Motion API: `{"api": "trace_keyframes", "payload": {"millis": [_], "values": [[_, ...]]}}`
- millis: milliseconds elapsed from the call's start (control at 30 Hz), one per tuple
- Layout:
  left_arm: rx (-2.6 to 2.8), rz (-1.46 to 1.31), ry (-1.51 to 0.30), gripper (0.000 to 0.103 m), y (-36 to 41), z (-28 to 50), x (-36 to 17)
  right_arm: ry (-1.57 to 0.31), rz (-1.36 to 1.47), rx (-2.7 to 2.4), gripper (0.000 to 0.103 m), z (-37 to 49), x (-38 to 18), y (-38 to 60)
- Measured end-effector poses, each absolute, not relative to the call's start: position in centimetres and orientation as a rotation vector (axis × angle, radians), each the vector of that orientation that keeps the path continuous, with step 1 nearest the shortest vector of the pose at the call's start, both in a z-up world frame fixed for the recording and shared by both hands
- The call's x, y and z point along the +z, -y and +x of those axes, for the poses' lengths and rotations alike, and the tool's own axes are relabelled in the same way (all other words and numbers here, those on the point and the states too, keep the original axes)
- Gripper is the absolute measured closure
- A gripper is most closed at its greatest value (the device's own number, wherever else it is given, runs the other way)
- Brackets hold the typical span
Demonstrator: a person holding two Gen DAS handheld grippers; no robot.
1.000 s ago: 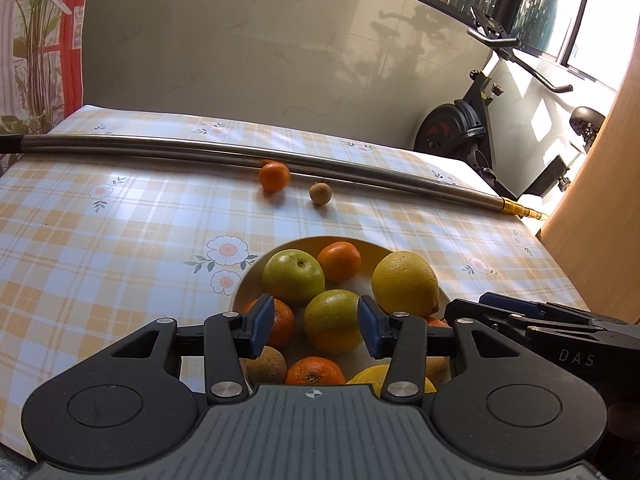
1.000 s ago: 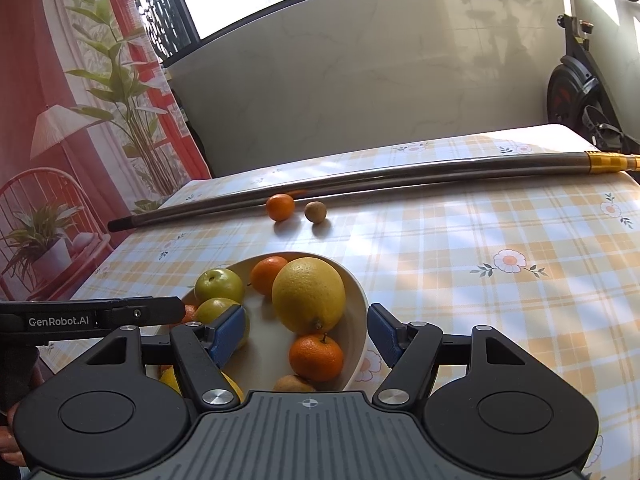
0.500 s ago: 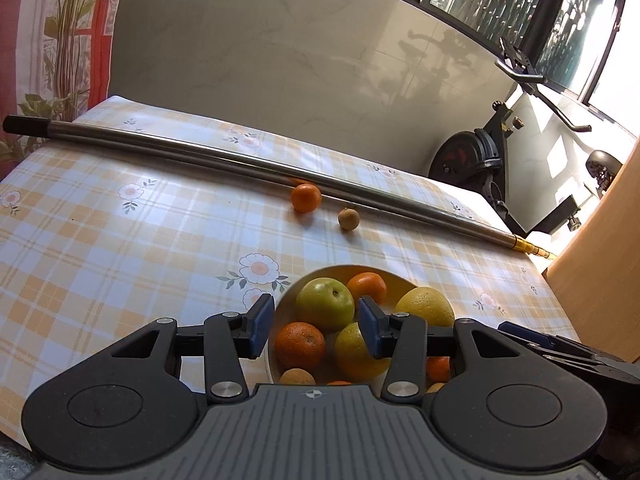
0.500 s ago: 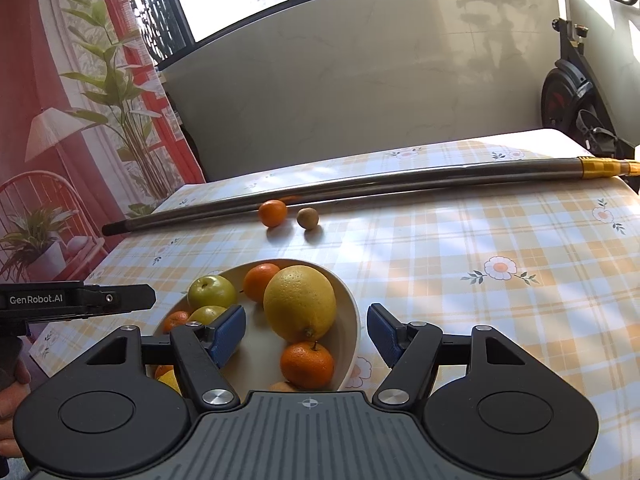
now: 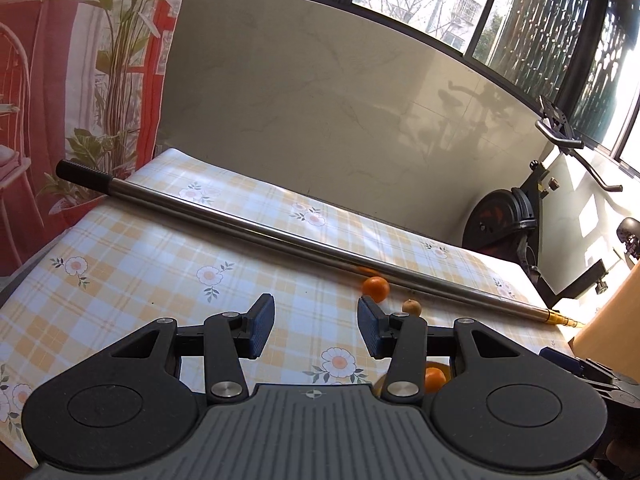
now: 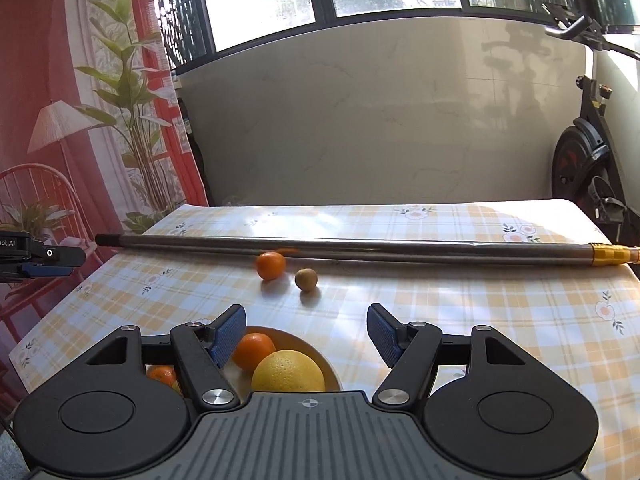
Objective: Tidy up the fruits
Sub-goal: 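Move both tools toward the last tangerine and kiwi by the rod, then grasp the brown kiwi with the right gripper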
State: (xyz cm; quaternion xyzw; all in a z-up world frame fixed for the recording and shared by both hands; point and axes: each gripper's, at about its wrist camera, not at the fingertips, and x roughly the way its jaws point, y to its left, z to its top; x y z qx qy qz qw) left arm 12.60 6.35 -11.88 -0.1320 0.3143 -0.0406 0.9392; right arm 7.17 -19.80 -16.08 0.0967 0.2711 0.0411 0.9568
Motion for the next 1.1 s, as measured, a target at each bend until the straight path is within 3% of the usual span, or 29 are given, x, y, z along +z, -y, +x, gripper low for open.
{"api": "trace_keyframes", "payload": {"millis": [433, 733, 1100], "values": [[-0.133, -0.184, -0.631, 0.055, -4.6, 15.7, -11.1, -0.544, 0.134, 0.151, 0.043, 11.7, -16.0, 20.1], [-0.143, -0.157, -0.688, 0.055, -3.0, 18.8, -12.8, -0.600, 0.031, 0.253, 0.061, 17.8, -17.5, 19.5], [-0.144, -0.148, -0.751, 0.055, -2.1, 22.0, -14.7, -0.702, -0.011, 0.333, 0.063, 23.9, -21.9, 19.2]]}}
